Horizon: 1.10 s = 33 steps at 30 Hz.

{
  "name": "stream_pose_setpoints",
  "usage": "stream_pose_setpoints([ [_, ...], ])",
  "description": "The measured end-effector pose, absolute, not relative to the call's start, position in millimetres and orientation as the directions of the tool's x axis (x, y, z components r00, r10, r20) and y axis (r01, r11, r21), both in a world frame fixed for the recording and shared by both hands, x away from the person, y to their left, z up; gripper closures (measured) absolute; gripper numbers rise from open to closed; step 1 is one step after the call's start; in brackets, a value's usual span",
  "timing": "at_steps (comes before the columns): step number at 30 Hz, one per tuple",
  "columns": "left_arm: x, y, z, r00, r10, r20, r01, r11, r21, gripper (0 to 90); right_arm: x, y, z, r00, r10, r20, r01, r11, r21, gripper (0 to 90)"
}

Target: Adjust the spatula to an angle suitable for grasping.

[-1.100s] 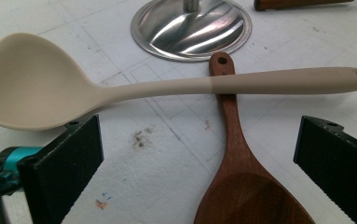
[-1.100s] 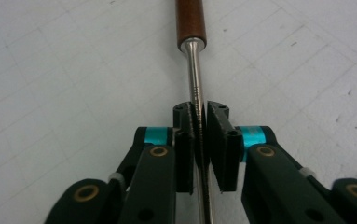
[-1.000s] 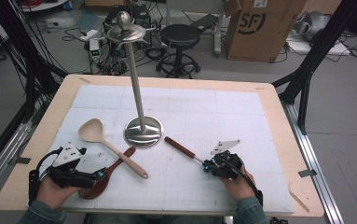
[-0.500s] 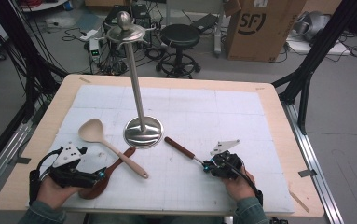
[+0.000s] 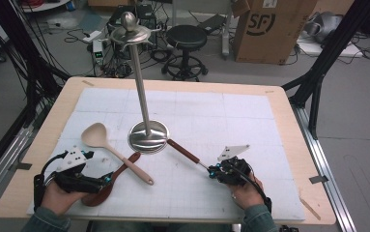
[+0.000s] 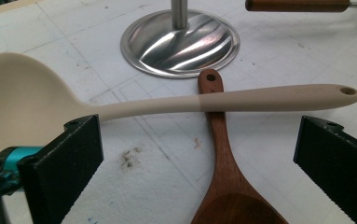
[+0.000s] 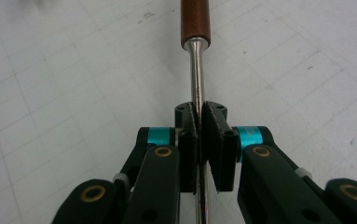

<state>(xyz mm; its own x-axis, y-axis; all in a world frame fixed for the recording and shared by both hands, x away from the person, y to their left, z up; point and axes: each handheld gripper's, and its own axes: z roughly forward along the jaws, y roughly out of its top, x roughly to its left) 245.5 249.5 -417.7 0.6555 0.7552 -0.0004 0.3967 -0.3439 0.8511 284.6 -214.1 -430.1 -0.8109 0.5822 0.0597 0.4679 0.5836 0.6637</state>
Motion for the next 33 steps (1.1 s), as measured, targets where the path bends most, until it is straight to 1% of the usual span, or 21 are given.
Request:
stream_pose_setpoints([
  [12,253,227,-416,0.687,0.726,-0.006,0.381,-0.353,0.855,2.0,283,-211,-426,-0.824,0.563,0.064,0.445,0.574,0.687,83.3],
  [33,261,193,-413,0.743,0.669,-0.009,0.359,-0.388,0.849,2.0,280,-194,-419,-0.857,0.511,0.068,0.394,0.565,0.724,83.3],
])
